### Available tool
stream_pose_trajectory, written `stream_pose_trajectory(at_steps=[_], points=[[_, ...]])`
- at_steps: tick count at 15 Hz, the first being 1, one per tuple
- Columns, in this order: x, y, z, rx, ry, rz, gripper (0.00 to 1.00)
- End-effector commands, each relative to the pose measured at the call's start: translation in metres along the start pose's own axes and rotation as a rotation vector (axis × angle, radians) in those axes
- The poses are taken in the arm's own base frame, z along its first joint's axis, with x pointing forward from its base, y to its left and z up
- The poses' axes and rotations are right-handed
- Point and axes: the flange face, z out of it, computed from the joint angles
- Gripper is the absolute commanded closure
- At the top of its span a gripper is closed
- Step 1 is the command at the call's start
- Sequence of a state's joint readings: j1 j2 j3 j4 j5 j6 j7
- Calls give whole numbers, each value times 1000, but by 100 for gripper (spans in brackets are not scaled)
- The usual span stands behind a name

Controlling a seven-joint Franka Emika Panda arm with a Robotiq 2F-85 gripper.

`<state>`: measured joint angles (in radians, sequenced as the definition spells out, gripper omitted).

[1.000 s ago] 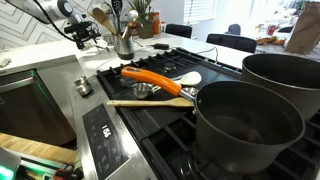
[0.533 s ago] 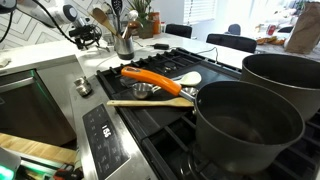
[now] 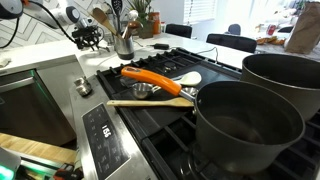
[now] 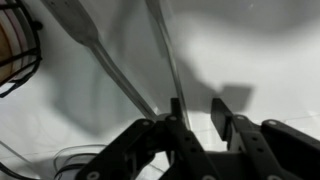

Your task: Put the tong into the bucket

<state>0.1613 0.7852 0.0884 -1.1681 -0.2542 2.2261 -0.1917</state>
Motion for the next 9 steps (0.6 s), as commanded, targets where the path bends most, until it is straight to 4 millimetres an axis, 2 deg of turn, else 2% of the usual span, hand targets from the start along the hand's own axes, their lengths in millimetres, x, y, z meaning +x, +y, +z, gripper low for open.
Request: stream_pose_trajectory(at_steps=[1,2,6,9], points=[[-1,8,0,11,-32,-28,92],[-2,10,-3,11,-36,-29,100],[-5,15,-16,15,-30,-24,99],[-8,11,-37,28,-17,-30,99]])
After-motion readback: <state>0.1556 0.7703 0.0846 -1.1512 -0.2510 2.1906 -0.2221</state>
